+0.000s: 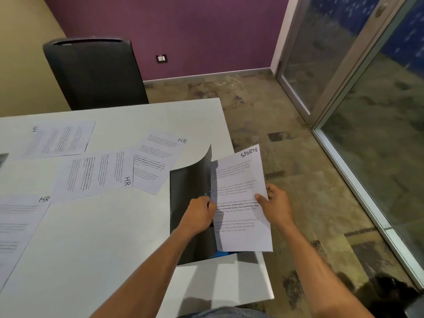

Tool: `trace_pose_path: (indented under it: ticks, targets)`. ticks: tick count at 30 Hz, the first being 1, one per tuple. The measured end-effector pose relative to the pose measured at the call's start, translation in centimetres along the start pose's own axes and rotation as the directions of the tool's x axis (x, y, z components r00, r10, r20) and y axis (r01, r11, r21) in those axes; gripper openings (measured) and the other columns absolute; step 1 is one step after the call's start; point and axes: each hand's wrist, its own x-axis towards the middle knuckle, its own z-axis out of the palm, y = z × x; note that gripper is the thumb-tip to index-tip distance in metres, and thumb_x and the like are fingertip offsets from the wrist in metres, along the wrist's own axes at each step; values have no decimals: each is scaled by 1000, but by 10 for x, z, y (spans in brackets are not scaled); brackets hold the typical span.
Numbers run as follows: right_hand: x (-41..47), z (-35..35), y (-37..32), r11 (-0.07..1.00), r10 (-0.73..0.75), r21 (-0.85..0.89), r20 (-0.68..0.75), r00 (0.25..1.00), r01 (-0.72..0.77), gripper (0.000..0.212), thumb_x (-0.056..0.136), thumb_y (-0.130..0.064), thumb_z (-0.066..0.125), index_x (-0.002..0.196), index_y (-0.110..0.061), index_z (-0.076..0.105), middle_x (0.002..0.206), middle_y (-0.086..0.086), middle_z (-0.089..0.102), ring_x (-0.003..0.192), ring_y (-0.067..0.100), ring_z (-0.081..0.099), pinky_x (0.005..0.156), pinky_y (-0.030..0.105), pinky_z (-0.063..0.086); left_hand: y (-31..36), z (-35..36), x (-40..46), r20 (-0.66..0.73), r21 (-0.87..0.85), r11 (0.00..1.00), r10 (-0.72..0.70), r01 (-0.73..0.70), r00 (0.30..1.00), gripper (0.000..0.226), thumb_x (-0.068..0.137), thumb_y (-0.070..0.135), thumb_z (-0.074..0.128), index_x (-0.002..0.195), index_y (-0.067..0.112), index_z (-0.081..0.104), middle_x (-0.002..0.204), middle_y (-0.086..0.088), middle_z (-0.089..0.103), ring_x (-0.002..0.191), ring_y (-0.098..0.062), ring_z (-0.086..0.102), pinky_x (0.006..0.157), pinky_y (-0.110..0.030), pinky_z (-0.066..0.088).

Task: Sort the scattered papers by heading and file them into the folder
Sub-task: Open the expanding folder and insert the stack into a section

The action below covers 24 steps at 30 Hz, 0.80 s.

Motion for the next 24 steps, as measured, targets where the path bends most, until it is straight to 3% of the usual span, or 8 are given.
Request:
trace_pose_path:
  ticks: [4,7,11,14,18,22,24]
  targets:
    - [12,7,-6,997,-15,-70,42,999,18,21,94,-10,64,115,-10,64,113,4,71,92,21,70,79,37,58,0,0,1,14,-19,1000,-3,4,1000,24,102,35,42,84,20,49,100,2,64,80,-12,65,70,-27,61]
    - [19,18,-10,993,-33,-114,78,996,42,24,93,-9,64,117,-8,64,117,5,70,96,21,69,78,33,57,2,-1,2,11,-14,1000,-4,4,1000,24,102,34,42,83,21,47,103,0,64,80,-11,64,68,-25,60]
    - [26,38,-13,987,-31,-155,133,991,52,29,94,-9,64,123,-7,63,118,6,69,102,23,68,82,31,56,5,-2,5,14,-10,1000,-11,11,1000,24,102,33,42,81,23,46,108,-4,66,86,-18,66,72,-32,61]
    - [30,52,-12,980,-25,-193,149,988,54,31,94,-14,64,125,-11,62,121,6,68,110,26,64,89,40,57,7,-2,8,22,-10,1000,-19,19,1000,21,102,34,43,90,19,50,113,-3,66,87,-20,67,74,-34,61]
    - [36,61,-16,967,-9,-250,168,986,51,33,95,-16,63,128,-13,61,127,8,63,116,25,58,89,34,55,8,-3,10,50,-6,999,-33,33,998,23,101,35,45,101,15,54,118,-1,65,88,-20,67,75,-33,61]
    - [43,54,-17,959,-23,-274,174,985,71,32,94,-14,64,126,-8,63,123,6,67,100,18,64,71,22,51,12,-8,10,48,-12,1000,-24,25,999,23,101,37,45,98,17,55,118,1,66,87,-21,67,75,-35,62]
    - [47,47,-16,958,-24,-278,183,983,75,31,94,-13,65,125,-7,63,122,6,69,95,18,67,70,23,53,16,-10,10,51,-10,1000,-14,15,999,23,101,36,45,96,17,55,117,1,65,87,-21,67,75,-36,61]
